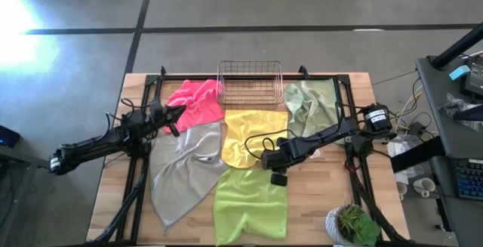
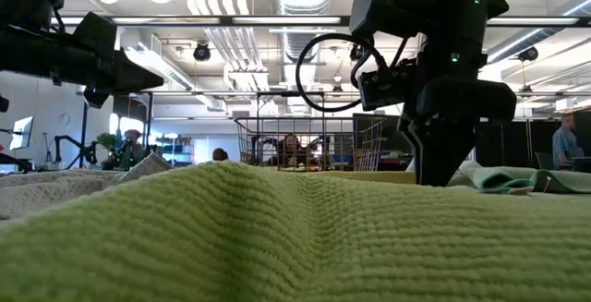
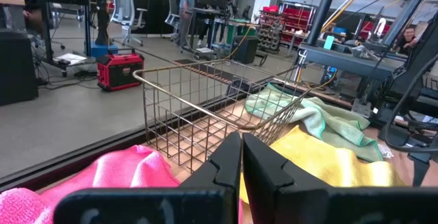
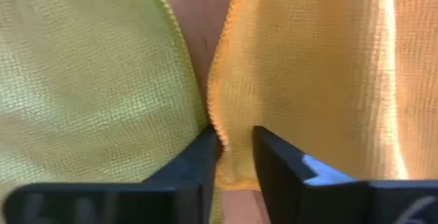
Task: Fold microfiber towels
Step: Fold the yellow towel
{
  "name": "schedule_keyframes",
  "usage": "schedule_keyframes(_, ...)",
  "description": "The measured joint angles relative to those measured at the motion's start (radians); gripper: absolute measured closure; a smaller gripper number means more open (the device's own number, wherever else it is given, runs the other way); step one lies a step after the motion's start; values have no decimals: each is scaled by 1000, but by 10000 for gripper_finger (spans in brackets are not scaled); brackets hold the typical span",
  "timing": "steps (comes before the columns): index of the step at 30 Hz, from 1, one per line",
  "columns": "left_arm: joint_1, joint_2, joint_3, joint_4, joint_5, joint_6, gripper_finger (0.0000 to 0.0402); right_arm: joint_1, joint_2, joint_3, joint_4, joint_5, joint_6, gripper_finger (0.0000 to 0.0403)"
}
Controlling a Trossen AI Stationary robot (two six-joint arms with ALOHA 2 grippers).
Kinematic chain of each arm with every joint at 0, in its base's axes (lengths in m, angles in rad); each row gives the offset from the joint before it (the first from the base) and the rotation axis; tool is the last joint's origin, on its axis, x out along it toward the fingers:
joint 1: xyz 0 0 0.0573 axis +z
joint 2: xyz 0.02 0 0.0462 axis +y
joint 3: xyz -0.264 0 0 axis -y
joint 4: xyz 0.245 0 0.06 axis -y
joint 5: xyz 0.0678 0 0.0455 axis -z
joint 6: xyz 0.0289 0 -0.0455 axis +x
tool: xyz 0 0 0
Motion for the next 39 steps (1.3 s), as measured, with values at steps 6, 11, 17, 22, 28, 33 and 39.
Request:
schedule_keyframes(6,0,0,0,0,0,0,402,0,0,0,-1,-7,13,390)
schedule_keyframes(11,0,0,0,0,0,0,402,-1,-8,7,-8,-59,28,394)
schedule_keyframes(17,0,0,0,0,0,0,402,0,-66,10,-19,-75,106,394)
schedule_keyframes(22,0,0,0,0,0,0,402,0,-122,10,-31,-74,160,394)
schedule_keyframes(28,0,0,0,0,0,0,402,0,-138,12,-56,-72,218,394)
schedule_keyframes(33,0,0,0,0,0,-1,396,0,-139,32,-65,-72,231,394)
schedule_keyframes(39,0,0,0,0,0,-6,343,0,-140,80,-176,-72,222,394)
